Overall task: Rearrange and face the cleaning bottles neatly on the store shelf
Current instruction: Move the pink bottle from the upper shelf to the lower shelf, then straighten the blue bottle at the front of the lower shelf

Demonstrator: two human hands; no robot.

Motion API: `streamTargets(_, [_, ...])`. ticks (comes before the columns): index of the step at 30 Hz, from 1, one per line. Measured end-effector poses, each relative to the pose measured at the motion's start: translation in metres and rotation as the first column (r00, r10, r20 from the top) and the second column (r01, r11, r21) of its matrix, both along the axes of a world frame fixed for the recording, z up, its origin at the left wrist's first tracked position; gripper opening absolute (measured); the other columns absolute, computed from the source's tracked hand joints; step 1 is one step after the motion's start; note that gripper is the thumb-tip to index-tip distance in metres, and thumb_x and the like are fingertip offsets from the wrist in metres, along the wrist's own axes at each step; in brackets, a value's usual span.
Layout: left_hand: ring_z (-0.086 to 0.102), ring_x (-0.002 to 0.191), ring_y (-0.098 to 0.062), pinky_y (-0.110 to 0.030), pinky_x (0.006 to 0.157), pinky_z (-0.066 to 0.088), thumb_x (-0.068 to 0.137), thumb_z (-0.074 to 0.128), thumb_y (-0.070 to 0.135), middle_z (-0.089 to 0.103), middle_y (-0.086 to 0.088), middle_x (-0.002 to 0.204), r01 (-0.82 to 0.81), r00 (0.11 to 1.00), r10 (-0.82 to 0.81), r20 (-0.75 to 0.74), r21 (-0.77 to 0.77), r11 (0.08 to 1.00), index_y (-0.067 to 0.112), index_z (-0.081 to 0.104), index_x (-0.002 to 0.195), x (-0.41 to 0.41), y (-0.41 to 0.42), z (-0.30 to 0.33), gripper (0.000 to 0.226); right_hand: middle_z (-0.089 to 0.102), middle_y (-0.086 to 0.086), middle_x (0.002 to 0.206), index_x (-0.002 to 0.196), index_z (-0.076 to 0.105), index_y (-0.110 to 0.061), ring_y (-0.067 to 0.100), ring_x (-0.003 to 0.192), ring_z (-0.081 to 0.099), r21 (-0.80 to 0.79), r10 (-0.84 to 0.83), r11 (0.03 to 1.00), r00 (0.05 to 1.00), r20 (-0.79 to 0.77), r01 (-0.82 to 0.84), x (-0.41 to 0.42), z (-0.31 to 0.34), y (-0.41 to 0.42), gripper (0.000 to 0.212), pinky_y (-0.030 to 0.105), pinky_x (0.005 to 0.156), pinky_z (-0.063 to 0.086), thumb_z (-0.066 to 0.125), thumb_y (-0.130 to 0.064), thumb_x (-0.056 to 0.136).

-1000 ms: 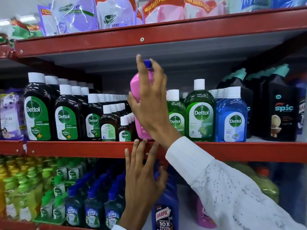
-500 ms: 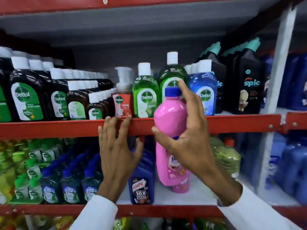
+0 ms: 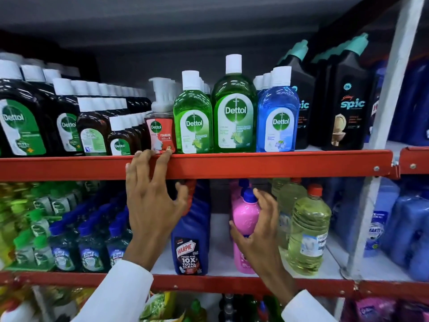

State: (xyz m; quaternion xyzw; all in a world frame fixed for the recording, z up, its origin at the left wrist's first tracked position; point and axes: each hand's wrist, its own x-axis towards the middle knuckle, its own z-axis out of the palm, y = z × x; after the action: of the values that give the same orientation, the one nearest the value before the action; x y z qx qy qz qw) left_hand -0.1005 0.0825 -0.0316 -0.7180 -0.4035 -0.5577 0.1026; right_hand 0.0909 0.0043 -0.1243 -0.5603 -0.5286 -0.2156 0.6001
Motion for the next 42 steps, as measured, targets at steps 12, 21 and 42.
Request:
streamTargets(12, [0.031,0.147,-0.038,-0.063,0.12,0.032,0.081,0.062,0.026,0.042,-0.019,0.149,0.014,1.0,-0.014,0.015,0.023,1.0,0.017,0.047,0.145,0.003,0.005,-0.006,0.066,0.041,0.017,0.138,0.142,0.036,-0.011,0.02,0.128,0.035,-0.105,-0.058,0.993,0.997,-0.058,0.052,0.007,-0.028,0.016,0.091,0.003,0.11,0.012,0.086,-0.009,0.066])
streamTargets(21, [0.035,0.148,-0.032,-0.053,0.119,0.04,0.086,0.064,0.03,0.04,-0.014,0.153,0.142,0.988,-0.145,0.055,0.043,0.989,0.018,0.041,0.153,-0.011,-0.004,-0.038,0.072,0.042,0.018,0.142,0.146,0.034,-0.004,0.035,0.132,0.038,-0.062,-0.242,0.968,0.97,0.026,0.243,-0.003,-0.03,-0.002,0.101,0.024,0.121,0.005,0.084,-0.046,0.069])
streamTargets(42, [0.065,0.093,0.0,0.003,0.07,0.04,0.079,0.082,0.028,0.068,0.014,0.107,0.347,0.87,-0.492,0.018,-0.731,0.587,0.018,0.062,0.123,-0.034,0.069,-0.187,0.049,0.074,-0.002,0.112,0.123,0.058,-0.016,0.012,0.103,0.069,-0.712,0.112,0.667,0.974,-0.196,-0.219,-0.048,-0.096,0.052,0.039,0.018,0.087,0.052,0.07,-0.015,0.086])
